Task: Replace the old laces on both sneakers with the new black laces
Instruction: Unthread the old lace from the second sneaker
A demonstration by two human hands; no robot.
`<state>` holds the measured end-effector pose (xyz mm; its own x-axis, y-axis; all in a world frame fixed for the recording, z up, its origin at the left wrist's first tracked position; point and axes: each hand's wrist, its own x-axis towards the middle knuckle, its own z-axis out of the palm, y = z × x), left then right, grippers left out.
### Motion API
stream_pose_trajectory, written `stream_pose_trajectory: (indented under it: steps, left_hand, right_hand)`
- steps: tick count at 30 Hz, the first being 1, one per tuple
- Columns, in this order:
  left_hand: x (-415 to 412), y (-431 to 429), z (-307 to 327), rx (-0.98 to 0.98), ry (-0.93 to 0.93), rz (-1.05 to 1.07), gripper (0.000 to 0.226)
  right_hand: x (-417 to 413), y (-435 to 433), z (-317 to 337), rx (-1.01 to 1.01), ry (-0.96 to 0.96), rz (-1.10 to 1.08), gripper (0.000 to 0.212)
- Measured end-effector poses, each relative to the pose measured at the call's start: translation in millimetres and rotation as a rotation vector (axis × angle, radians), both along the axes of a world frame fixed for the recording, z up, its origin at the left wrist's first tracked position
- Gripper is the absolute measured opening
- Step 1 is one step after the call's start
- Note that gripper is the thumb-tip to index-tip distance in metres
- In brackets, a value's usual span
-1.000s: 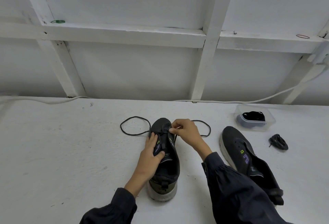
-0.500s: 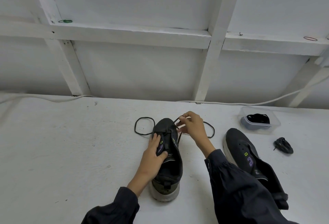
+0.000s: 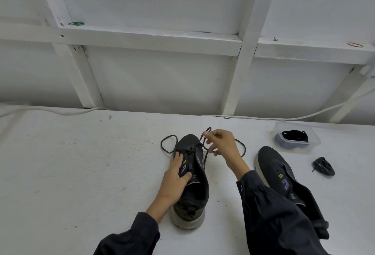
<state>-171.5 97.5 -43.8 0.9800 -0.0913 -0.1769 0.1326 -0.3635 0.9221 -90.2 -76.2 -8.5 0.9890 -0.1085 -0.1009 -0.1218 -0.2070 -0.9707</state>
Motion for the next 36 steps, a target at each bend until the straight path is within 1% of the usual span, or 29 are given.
stream_pose_trajectory:
  steps: [2,3,5,7,10,11,13,15,16,18,20,22,23,24,25,26,29,31,33,34,36]
  left_hand:
    - [0.2,-0.1,0.4,0.004,0.0,0.004,0.07]
    - [0.1,-0.2,0.8,0.007,0.0,0.004,0.07]
    - [-0.2,-0.5,1.2,0.006,-0.001,0.003,0.07]
    - [-0.6,0.0,1.0,0.005,-0.002,0.0,0.07]
    - [-0.5,0.1,0.5,-0.001,0.004,0.001,0.069]
    - [-0.5,0.2,0.5,-0.002,0.007,0.003,0.069]
    - [-0.2,0.2,0.1,-0.004,0.011,0.007,0.07]
    - [0.1,0.0,0.1,0.003,0.011,0.007,0.07]
    - [0.0,-0.1,0.6,0.007,0.01,0.006,0.07]
    - [-0.2,-0.2,1.1,0.008,0.006,0.005,0.069]
    - [-0.7,0.0,1.8,-0.002,0.007,0.004,0.069]
    - [-1.1,-0.2,1.8,-0.014,0.011,0.005,0.069]
    - [-1.1,-0.1,1.5,-0.014,0.011,0.008,0.069]
    - [-1.0,0.1,1.3,-0.014,0.01,0.012,0.069]
    - [-1.0,0.2,1.5,-0.014,0.01,0.014,0.069]
    - [-0.9,0.1,1.4,-0.015,0.009,0.015,0.069]
    - [-0.4,-0.2,1.5,-0.007,0.005,0.02,0.069]
    - [-0.7,-0.7,1.9,-0.01,0.003,0.019,0.069]
    - [-0.9,-0.7,1.8,-0.009,0.003,0.015,0.068]
    - [-0.8,-0.5,1.7,-0.011,0.007,0.013,0.068]
    - [-0.7,-0.1,1.3,-0.014,0.008,0.007,0.068]
  right_hand:
    - [-6.7,2.9,-5.8,-0.098,0.053,0.167,0.028]
    - [-7.6,3.4,-9.3,-0.136,0.053,0.21,0.027]
    - [-5.1,2.9,-11.7,-0.181,0.012,0.208,0.022]
    - [-0.4,2.1,-9.8,-0.157,-0.033,0.093,0.018]
    - [6.0,-2.0,-3.0,0.055,-0.115,-0.196,0.017]
    - [6.4,-2.8,-2.0,0.094,-0.117,-0.227,0.018]
    - [2.1,-1.2,-2.8,0.06,-0.047,-0.134,0.021]
    - [-6.2,3.5,-8.4,-0.057,0.028,0.044,0.029]
    - [-8.8,5.7,-12.1,-0.105,0.032,0.109,0.03]
    - [-8.1,6.8,-15.5,-0.146,-0.011,0.135,0.027]
    - [-1.6,3.8,-15.1,-0.111,-0.09,0.022,0.027]
    - [6.3,-2.3,-11.9,0.003,-0.155,-0.219,0.027]
    - [8.0,-3.9,-9.2,0.067,-0.167,-0.307,0.027]
    - [8.5,-4.3,-8.6,0.11,-0.158,-0.333,0.028]
    - [6.6,-2.7,-7.6,0.112,-0.13,-0.293,0.028]
    - [2.9,0.0,-8.2,0.07,-0.083,-0.204,0.028]
    - [-9.2,7.4,-16.7,-0.066,0.026,0.111,0.032]
    - [-6.7,5.9,-22.1,-0.124,0.006,0.156,0.036]
    - [0.9,2.3,-20.9,-0.183,-0.054,0.11,0.04]
    - [5.0,-0.1,-20.1,-0.171,-0.097,0.037,0.038]
    - [8.8,-3.8,-12.5,-0.051,-0.17,-0.205,0.035]
